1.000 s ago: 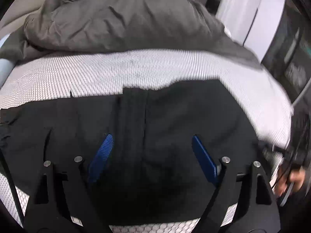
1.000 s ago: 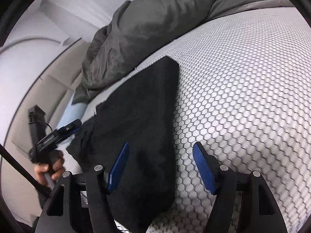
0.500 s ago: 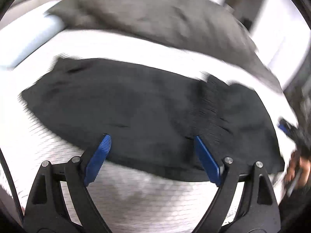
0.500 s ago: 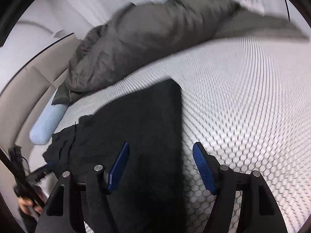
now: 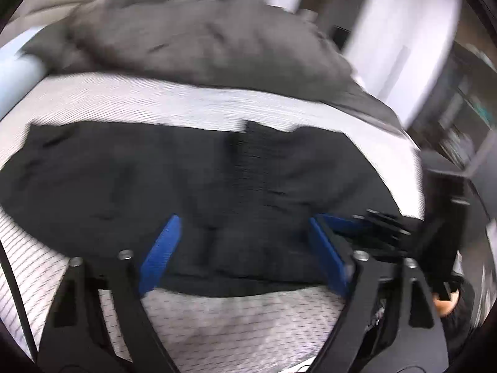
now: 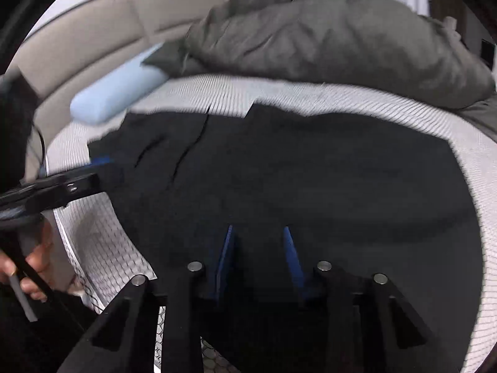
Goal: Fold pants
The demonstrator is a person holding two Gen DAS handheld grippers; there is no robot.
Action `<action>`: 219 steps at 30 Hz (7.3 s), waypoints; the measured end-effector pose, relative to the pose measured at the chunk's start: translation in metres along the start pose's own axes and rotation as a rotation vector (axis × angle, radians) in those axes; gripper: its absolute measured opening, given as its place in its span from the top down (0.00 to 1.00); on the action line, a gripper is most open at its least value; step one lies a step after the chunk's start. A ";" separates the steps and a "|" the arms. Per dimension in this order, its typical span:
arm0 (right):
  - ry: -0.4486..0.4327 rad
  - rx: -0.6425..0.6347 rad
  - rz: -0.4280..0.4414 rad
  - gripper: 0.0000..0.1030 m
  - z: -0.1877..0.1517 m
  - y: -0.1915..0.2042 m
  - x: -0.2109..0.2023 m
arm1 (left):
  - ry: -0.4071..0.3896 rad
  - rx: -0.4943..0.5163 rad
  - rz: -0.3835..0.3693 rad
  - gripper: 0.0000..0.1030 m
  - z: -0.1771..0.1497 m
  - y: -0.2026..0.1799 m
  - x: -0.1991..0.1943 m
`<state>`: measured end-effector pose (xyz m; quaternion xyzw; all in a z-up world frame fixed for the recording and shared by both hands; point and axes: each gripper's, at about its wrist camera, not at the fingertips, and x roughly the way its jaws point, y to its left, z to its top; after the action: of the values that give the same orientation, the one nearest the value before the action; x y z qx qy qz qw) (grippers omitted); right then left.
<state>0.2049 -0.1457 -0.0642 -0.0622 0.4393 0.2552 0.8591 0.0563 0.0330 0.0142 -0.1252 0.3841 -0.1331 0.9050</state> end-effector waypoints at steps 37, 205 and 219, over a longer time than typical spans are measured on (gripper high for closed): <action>0.080 0.100 -0.298 0.61 -0.011 -0.146 -0.038 | 0.228 0.155 -0.019 0.82 0.014 -0.054 0.086; -0.182 0.284 -0.083 0.04 0.002 -0.106 -0.056 | 0.142 -0.241 0.226 0.36 0.020 0.081 0.039; -0.120 0.426 0.004 0.18 -0.025 -0.133 -0.050 | 0.144 -0.251 0.219 0.36 0.014 0.095 0.029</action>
<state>0.2285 -0.2875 -0.0559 0.1370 0.4316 0.1615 0.8769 0.0991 0.1134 -0.0268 -0.1847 0.4727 0.0065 0.8616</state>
